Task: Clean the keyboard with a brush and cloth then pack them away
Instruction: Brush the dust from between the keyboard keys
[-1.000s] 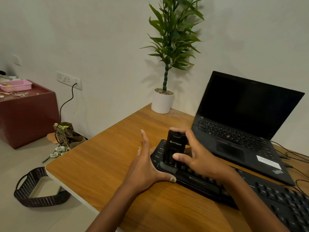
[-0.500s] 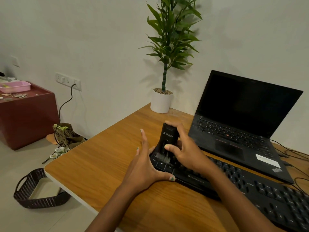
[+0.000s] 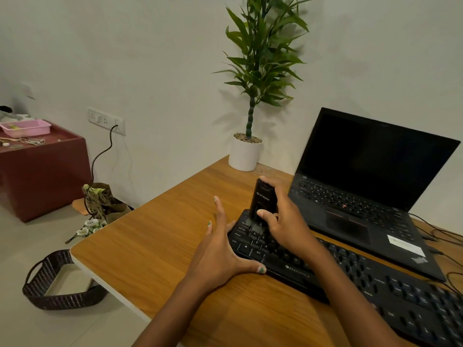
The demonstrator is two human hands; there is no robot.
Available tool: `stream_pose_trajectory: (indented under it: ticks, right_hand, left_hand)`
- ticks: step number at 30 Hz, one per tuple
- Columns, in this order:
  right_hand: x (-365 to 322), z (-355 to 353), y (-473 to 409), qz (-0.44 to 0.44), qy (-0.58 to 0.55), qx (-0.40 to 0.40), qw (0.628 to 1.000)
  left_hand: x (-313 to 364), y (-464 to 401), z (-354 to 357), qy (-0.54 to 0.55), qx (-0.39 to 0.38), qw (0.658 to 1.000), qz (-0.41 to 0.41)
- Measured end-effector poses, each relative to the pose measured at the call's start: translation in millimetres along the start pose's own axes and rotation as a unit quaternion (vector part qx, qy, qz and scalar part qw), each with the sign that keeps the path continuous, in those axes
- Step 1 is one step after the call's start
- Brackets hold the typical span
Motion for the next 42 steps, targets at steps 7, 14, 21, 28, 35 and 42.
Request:
stream_pose_trajectory:
  ticks: [7, 14, 21, 28, 35, 42]
  right_hand:
    - [-2, -20, 30, 0.03, -0.13, -0.067, 0.989]
    - [18, -66, 52, 0.031, -0.025, 0.043, 0.998]
    - [31, -86, 74, -0.006, -0.054, 0.186, 0.981]
    - [13, -100, 114, 0.001, -0.22, 0.349, 0.911]
    - [-4, -95, 198, 0.053, -0.273, 0.372, 0.886]
    - [20, -97, 261, 0.104, -0.213, 0.437, 0.868]
  left_hand:
    - [1, 0, -2, -0.003, -0.008, 1.0, -0.003]
    - [5, 2, -4, -0.021, -0.016, 0.999, -0.018]
    - [5, 1, -3, -0.042, -0.029, 0.998, -0.023]
    - [3, 5, 2, -0.102, -0.018, 0.995, 0.005]
    - [6, 11, 9, -0.211, 0.066, 0.965, 0.143]
    - [15, 18, 6, -0.239, 0.064, 0.957, 0.149]
Point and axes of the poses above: each hand's wrist, its own y-axis away from the middle knuckle, its own z-axis out of the palm, x = y × z, the point moved 1 cm from there along -y, towards the middle knuckle, and after that the axes turned 14 degrees about -y, right-handed, at the moved point
